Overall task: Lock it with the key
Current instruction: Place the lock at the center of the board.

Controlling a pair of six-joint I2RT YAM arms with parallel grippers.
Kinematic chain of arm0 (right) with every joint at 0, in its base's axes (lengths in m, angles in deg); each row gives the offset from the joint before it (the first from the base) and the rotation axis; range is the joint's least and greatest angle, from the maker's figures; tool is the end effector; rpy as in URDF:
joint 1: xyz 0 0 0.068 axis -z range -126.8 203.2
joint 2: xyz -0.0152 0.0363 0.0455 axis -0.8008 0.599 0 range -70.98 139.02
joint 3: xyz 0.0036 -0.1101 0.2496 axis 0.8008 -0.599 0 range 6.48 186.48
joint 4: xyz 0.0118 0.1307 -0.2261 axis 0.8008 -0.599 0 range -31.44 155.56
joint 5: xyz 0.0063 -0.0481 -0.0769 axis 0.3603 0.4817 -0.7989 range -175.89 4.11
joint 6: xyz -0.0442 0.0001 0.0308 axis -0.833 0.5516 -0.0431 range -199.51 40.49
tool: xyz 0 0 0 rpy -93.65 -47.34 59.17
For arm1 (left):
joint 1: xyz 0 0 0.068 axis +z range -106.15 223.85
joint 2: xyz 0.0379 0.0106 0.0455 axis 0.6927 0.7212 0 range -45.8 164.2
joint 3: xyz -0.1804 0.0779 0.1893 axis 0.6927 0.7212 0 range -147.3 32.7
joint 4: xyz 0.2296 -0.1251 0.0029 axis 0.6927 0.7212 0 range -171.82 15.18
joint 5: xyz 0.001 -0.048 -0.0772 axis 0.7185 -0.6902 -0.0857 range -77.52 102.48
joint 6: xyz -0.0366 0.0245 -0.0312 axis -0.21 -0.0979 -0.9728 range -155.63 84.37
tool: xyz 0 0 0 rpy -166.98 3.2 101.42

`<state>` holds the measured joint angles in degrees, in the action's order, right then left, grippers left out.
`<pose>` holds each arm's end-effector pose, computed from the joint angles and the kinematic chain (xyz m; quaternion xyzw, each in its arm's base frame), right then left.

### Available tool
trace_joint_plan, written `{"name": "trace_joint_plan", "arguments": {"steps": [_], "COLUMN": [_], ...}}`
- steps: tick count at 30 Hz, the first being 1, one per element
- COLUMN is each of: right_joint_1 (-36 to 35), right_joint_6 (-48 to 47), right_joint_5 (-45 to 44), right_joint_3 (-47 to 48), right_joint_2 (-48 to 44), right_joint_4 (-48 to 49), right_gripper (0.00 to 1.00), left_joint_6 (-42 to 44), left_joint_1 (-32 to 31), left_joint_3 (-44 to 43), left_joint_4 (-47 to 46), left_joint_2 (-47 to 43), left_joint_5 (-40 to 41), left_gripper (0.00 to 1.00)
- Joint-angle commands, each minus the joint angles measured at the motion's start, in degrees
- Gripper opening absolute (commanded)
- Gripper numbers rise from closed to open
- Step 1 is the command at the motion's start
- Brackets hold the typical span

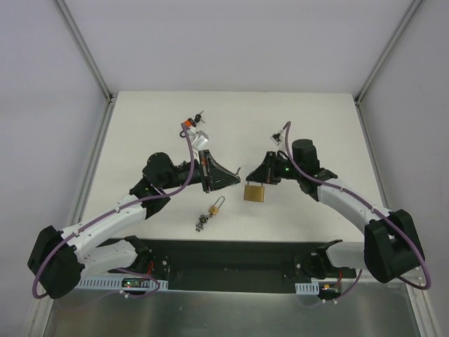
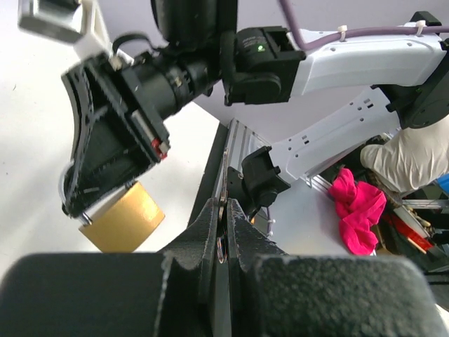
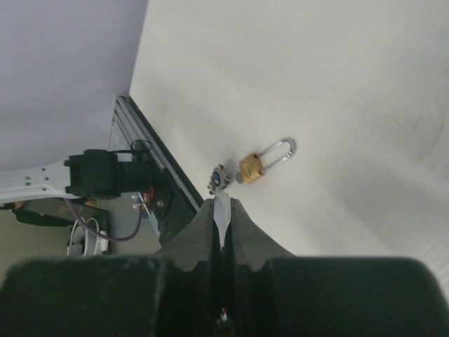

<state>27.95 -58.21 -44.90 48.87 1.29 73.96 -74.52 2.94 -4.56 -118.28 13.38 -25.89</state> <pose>0.2394 0.1388 0.2581 -0.2237 0.7669 0.4742 0.3700 0.1617 -0.1694 0.3300 0.2701 0.5732 -0.6334 0.4442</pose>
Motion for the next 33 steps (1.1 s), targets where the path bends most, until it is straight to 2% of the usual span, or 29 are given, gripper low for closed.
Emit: {"name": "trace_joint_plan", "arguments": {"steps": [1,14,21,31,33], "right_joint_1": [0.0,0.0,0.0,2.5,3.1], "right_joint_6": [-2.3,-3.1,-2.9,-1.3,-1.3], "right_joint_5": [2.9,2.5,3.6,1.7,0.4], "right_joint_3": [-4.3,-6.4,-5.0,-5.1,-5.9], "right_joint_2": [2.4,7.9,14.6,18.6,18.1], "right_joint_4": [5.5,7.6,7.6,6.5,5.7], "right_gripper": [0.01,0.01,0.02,0.15,0.28], "left_joint_6": [0.8,-0.8,-0.8,-1.4,-1.4], "left_joint_1": [-0.3,-0.3,-0.3,-0.3,-0.3], "left_joint_3": [-1.2,-1.0,-1.4,-0.7,-0.4], "left_joint_4": [-0.9,-0.7,-0.7,0.5,0.9], "left_joint_2": [1.0,4.7,6.3,7.7,8.1], "left_joint_5": [0.7,1.5,1.4,2.3,2.5], "left_gripper": [0.00,0.00,0.00,0.00,0.00]}}
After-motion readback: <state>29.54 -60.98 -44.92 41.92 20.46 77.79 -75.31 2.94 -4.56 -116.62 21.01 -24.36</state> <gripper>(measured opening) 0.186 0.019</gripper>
